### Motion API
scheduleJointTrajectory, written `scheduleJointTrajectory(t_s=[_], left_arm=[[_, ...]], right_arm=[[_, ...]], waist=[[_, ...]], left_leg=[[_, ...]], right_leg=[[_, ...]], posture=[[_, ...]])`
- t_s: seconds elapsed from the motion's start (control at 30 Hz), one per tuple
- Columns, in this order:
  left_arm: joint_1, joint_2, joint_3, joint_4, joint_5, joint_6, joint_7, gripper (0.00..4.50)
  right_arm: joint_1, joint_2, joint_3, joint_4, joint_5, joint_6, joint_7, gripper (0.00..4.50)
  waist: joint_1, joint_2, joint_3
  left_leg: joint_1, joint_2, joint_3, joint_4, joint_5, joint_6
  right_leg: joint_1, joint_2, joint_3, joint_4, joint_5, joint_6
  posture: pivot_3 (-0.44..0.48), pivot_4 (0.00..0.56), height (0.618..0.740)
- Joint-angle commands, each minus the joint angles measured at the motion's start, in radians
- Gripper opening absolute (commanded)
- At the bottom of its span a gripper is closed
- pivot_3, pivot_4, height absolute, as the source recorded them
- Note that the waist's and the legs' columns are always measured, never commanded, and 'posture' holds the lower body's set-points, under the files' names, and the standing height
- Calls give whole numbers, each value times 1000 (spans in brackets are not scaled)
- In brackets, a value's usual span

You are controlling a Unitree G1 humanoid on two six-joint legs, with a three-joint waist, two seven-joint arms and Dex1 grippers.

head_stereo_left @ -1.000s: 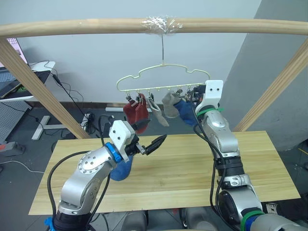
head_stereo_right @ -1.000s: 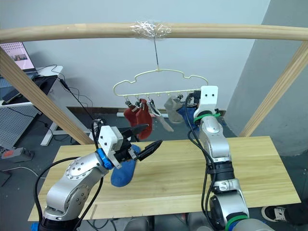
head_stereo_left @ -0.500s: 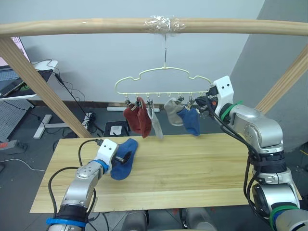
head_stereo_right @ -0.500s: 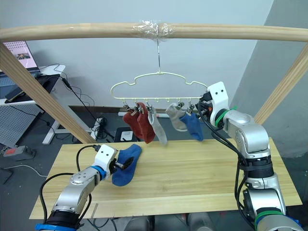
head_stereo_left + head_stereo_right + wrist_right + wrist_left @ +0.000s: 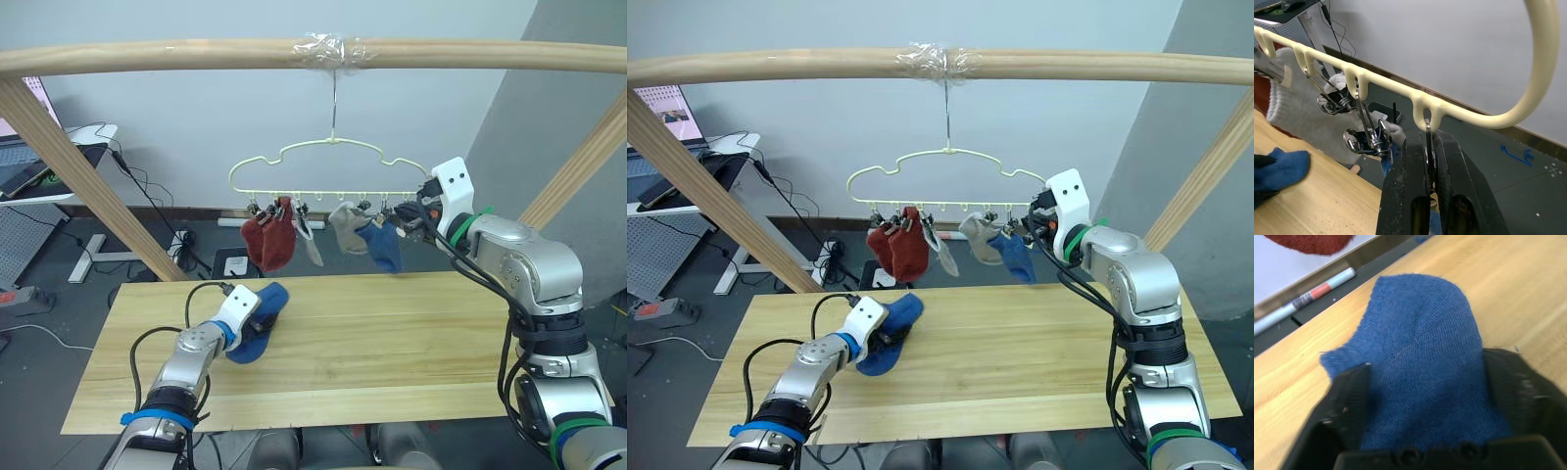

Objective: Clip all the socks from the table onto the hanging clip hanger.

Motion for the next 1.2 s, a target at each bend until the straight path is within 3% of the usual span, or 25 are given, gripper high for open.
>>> scheduleJointTrajectory(t_s=[0.03, 0.2, 0.3, 0.53, 0.67, 0.9, 1.2], left_arm=[[47, 8, -48, 30, 57, -16, -15, 2446], [89, 0, -44, -34, 42, -25, -22, 913], [139, -34, -49, -212, -43, 47, -99, 74], [156, -159, -33, -585, -239, 289, -137, 14], [140, -246, -49, -762, -347, 385, -115, 14], [96, -305, -101, -794, -334, 386, -83, 14], [45, -330, -112, -729, -322, 351, -68, 14]], right_arm=[[-16, -16, -12, -25, 2, 4, -3, 0], [-25, -20, -16, -22, 10, 12, -1, 0], [-51, -2, -65, -28, 64, 133, -12, 0], [-122, 25, -193, -35, 149, 426, -54, 0], [-197, 95, -325, -20, 151, 597, -110, 0], [-226, 180, -430, 3, 222, 615, -228, 0], [-223, 202, -463, 8, 362, 615, -369, 0]], waist=[[0, 1, 0], [-3, 1, -1], [-5, 2, -2], [1, 1, -1], [-2, 1, -1], [-6, 1, -1], [-10, 2, -1]], left_leg=[[0, 0, 0, 0, 0, 0], [1, 0, 0, 0, 0, 0], [1, 0, 0, 0, 0, 0], [-2, 0, -1, 1, 0, 0], [-1, 0, 0, 1, 0, 0], [-1, 0, 0, 0, 0, 0], [-1, 0, 1, 0, 0, 0]], right_leg=[[0, 0, 0, 0, 0, 0], [0, 0, 0, 1, 0, 0], [0, 0, 1, 1, 0, 0], [0, 0, -1, 0, 0, 0], [0, 0, 0, 1, 0, 0], [0, 0, 0, 1, 0, 0], [0, 0, 1, 0, 0, 0]], posture=[[-108, 134, 740], [-108, 134, 740], [-108, 144, 740], [-110, 149, 740], [-114, 147, 740], [-128, 155, 740], [-137, 160, 740]])
